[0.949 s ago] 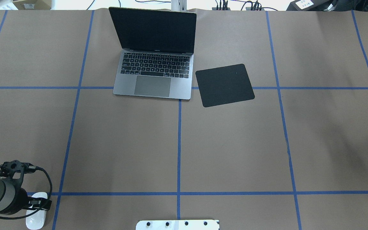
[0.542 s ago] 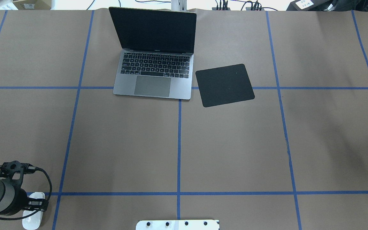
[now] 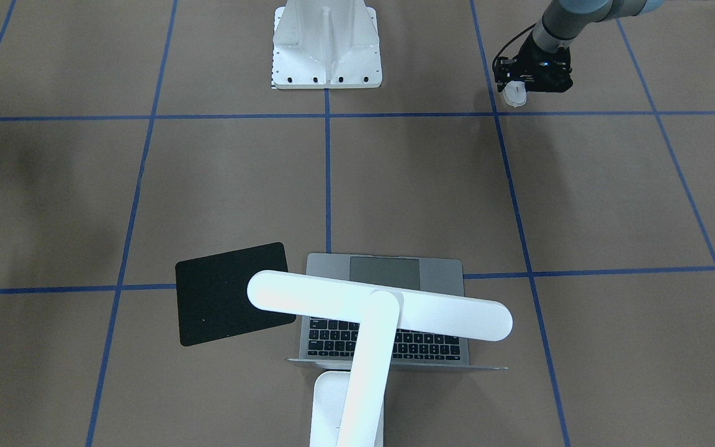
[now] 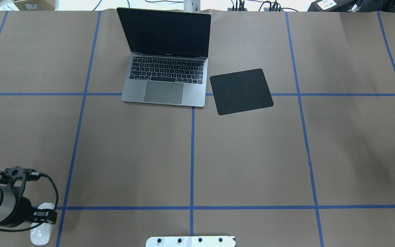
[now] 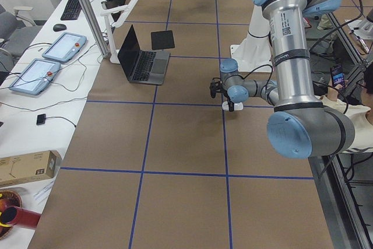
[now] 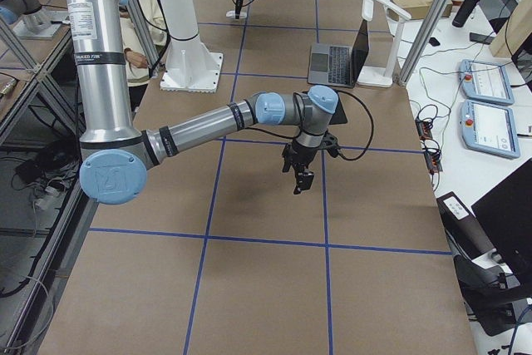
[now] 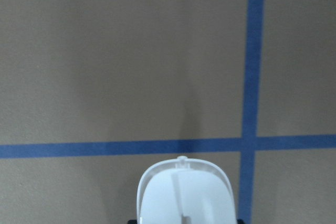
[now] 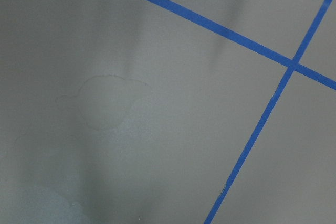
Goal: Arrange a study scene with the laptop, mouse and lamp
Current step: 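Carry the white mouse with the left gripper onto the mouse pad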
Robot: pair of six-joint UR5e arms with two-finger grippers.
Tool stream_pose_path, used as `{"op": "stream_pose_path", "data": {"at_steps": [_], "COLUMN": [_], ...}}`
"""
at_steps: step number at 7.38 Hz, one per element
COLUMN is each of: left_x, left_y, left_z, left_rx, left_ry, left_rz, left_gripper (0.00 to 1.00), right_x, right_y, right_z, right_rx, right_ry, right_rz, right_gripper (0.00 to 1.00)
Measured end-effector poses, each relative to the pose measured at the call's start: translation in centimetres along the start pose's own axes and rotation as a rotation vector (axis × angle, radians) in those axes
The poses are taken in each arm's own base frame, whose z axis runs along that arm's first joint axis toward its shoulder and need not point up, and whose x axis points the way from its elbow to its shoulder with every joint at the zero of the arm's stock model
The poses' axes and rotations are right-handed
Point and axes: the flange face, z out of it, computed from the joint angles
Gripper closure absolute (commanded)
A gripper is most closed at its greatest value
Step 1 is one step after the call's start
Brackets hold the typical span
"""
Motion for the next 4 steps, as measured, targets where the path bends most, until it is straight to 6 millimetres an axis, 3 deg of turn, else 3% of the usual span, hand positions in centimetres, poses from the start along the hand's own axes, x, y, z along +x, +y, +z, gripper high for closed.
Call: {"op": "stream_pose_path", "data": {"at_steps": [1,2,4], "left_x": [2.7,7.1,18.5], "left_y": [-1.8,-4.6,-10.8], "left_z": [-1.0,-2.5,-6.7], "left_rx": [0.032,0.08,0.177], "left_ry": [0.054,0.11,0.176], "left_rz": [0.012,0.018,0.012], "left_gripper": [0.97,0.97,0.98], "right_x": [-0.1,-0.1,-0.2], "right_y": [-0.1,-0.1,0.0], "right_z": [-0.2,-0.2,-0.2], "right_rx": [0.003,0.004,0.005], "right_ry": [-0.003,-0.004,-0.033], "right_rz": [0.002,0.006,0.016], "right_gripper": [0.0,0.0,0.0]}}
